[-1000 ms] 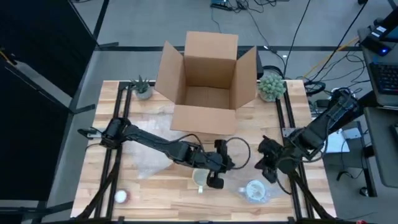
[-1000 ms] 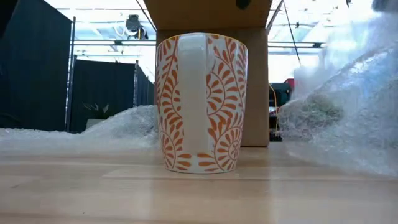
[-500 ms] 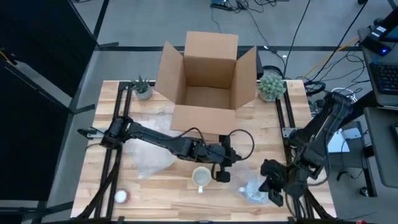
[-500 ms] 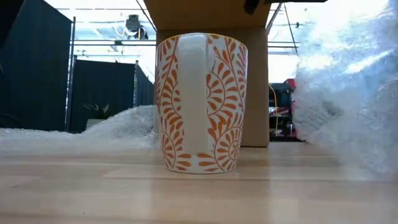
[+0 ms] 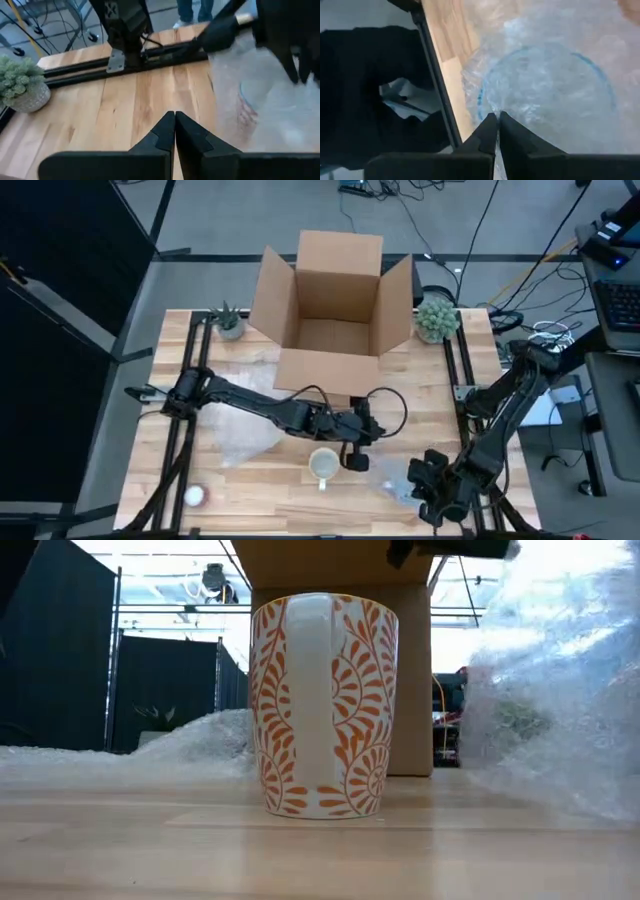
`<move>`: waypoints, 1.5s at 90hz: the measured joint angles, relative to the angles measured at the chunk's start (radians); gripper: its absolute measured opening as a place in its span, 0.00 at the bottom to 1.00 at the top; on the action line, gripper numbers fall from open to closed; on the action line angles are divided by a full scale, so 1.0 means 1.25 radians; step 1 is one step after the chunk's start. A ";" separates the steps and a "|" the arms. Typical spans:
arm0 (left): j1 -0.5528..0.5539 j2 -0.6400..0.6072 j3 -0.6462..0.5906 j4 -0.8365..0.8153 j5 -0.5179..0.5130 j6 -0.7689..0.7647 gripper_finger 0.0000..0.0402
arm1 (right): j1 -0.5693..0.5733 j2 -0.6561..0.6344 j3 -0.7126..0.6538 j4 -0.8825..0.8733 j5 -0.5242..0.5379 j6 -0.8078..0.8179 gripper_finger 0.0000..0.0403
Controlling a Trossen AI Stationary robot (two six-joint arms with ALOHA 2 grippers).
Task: Wrap mug
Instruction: Wrap the red cup with the bubble wrap
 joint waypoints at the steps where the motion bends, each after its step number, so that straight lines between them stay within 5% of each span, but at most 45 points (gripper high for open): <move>1: 0.000 0.000 0.000 0.003 0.000 0.000 0.00 | 0.001 0.002 0.000 0.001 0.000 -0.001 0.00; 8: -0.004 0.000 0.000 0.025 0.018 -0.006 0.00 | 0.001 0.011 0.000 0.008 0.001 -0.005 0.00; 24: -0.021 0.029 0.001 0.125 0.194 -0.043 0.00 | 0.001 0.013 0.000 0.008 0.001 -0.001 0.00; 46: -0.051 0.152 -0.001 0.300 0.254 -0.075 0.00 | 0.001 0.013 0.000 0.024 -0.001 0.059 0.00; 71: -0.061 0.179 0.003 0.299 0.257 -0.081 0.00 | -0.006 0.008 0.000 0.025 -0.005 0.021 0.17; 92: -0.065 0.179 0.003 0.298 0.257 -0.080 0.00 | -0.012 -0.064 0.000 0.034 -0.150 0.083 0.34; 135: -0.071 0.179 0.003 0.292 0.258 -0.081 0.00 | -0.001 -0.189 0.028 0.111 -0.128 0.128 0.36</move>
